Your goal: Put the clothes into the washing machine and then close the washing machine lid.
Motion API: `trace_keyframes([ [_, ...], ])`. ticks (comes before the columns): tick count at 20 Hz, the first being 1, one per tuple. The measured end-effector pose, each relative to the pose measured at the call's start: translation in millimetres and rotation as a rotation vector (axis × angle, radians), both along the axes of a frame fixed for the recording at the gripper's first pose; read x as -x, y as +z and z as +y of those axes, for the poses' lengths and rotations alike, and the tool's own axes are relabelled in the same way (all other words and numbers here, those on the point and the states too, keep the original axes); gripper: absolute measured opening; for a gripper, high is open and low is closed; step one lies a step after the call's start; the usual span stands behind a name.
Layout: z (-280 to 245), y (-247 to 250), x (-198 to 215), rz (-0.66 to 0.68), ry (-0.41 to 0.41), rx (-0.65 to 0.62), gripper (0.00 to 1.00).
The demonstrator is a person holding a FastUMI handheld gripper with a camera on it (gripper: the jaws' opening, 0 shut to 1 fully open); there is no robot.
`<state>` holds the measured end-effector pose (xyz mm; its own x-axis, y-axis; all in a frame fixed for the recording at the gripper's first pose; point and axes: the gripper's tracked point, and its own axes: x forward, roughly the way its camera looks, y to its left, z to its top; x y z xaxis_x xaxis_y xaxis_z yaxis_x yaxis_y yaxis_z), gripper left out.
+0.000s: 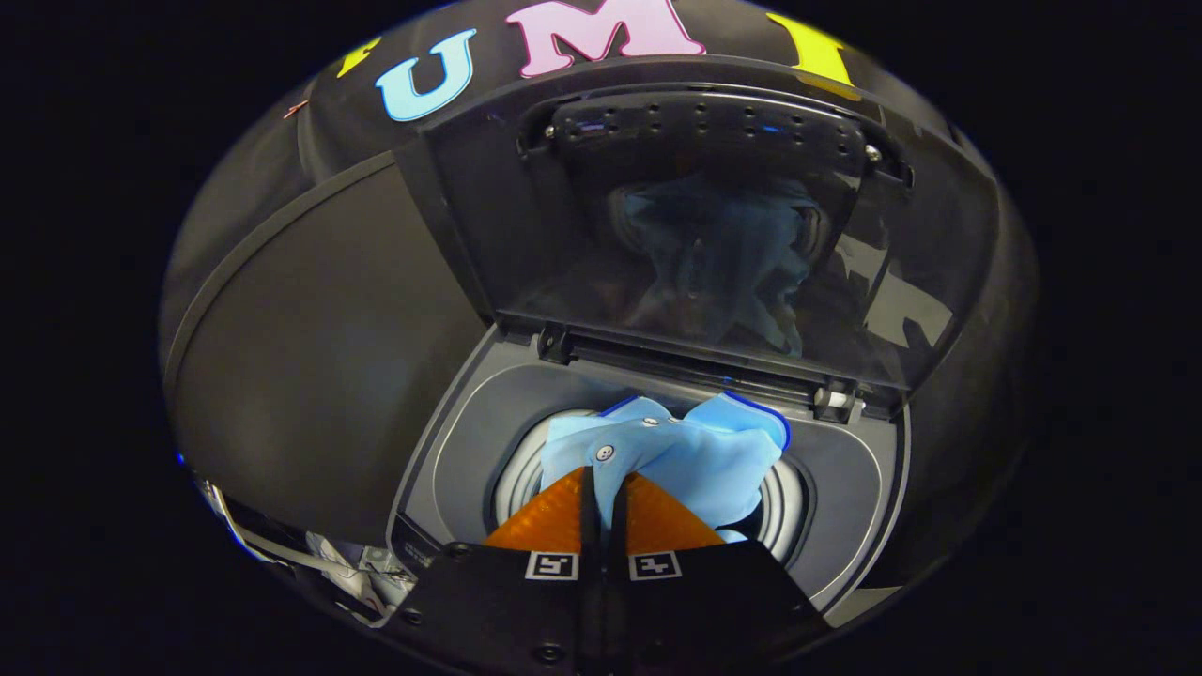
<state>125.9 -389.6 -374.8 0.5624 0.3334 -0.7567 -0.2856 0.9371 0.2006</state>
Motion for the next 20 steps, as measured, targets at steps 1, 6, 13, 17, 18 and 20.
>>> trace_keyframes([
  [1,1.1,-2.4,2.2,-0.001,0.004,0.006,0.05],
  [6,-0.6,-21.9,7.3,0.032,-0.021,0.015,0.05],
  [13,-9.9,-37.1,9.9,0.070,-0.064,0.040,0.05],
  [17,-10.3,-39.7,9.4,0.068,-0.065,0.050,0.05],
  [18,-8.8,-40.1,10.3,0.072,-0.064,0.048,0.05],
  [20,-9.0,-43.2,10.5,0.081,-0.085,0.047,0.05],
])
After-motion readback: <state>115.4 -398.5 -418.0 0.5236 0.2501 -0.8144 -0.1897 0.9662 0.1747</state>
